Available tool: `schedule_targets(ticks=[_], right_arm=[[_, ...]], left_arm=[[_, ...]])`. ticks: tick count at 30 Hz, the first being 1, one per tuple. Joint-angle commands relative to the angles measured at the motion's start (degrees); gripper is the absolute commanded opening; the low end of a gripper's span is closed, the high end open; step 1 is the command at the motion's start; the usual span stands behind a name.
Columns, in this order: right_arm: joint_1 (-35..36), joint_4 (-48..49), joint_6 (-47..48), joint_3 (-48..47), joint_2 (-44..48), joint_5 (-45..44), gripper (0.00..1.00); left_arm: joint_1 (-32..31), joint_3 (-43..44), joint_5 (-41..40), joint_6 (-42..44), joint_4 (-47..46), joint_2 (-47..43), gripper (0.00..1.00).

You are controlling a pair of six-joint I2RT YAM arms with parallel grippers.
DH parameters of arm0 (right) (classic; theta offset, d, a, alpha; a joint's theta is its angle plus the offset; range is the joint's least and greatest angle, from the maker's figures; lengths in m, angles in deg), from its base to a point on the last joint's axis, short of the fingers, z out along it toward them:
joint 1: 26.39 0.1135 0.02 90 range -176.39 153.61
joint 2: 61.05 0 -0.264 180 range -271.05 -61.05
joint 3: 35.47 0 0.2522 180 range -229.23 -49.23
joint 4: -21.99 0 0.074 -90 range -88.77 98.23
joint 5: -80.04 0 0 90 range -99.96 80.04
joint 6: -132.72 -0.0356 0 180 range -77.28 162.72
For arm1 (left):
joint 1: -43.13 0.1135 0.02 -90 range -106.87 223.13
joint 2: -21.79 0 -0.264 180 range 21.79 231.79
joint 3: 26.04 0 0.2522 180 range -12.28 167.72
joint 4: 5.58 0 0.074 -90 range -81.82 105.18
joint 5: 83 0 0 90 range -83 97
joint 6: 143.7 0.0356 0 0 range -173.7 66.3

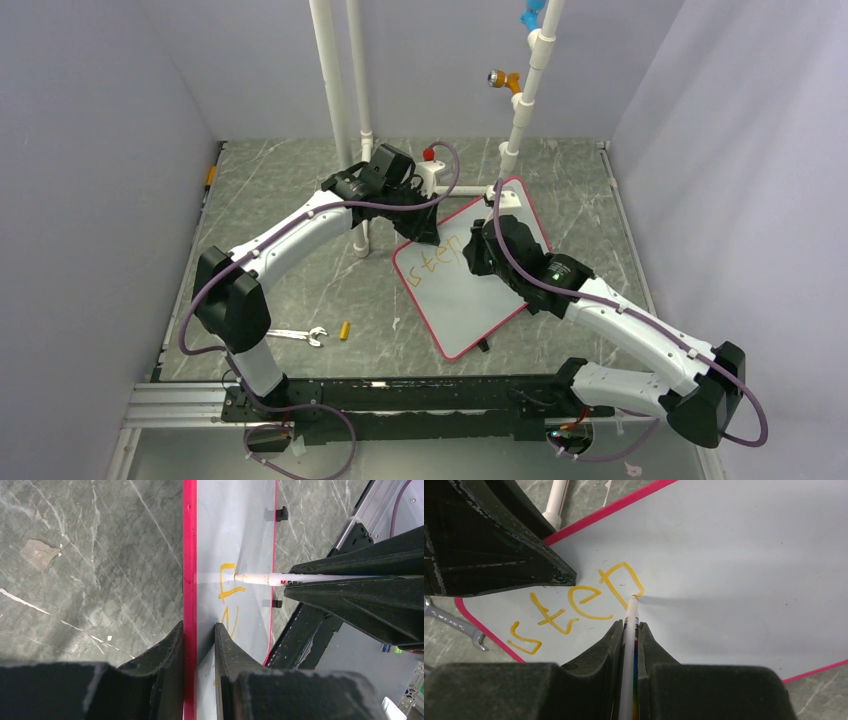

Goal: Write a sentence on the whiteboard

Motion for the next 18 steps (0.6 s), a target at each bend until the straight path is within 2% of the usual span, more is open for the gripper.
schedule_targets(ticks=[1,10,18], right_arm=[[-0.1,2.6,0.2,-1.2,0.4,3.2,0.0],[0.0,3.0,2.0,-6.2,-0.1,3.7,0.0],[0.0,-1.7,1.8,-10.9,4.7,1.1,0.0]], left_arm=[[-0.5,0.9,-1.6,3.2,-1.9,-3.1,0.0],[-0.5,0.9,-1.8,3.2,-1.9,-3.3,0.0],[-0.6,0.6,-3.2,3.6,-1.5,-4.1,0.0]])
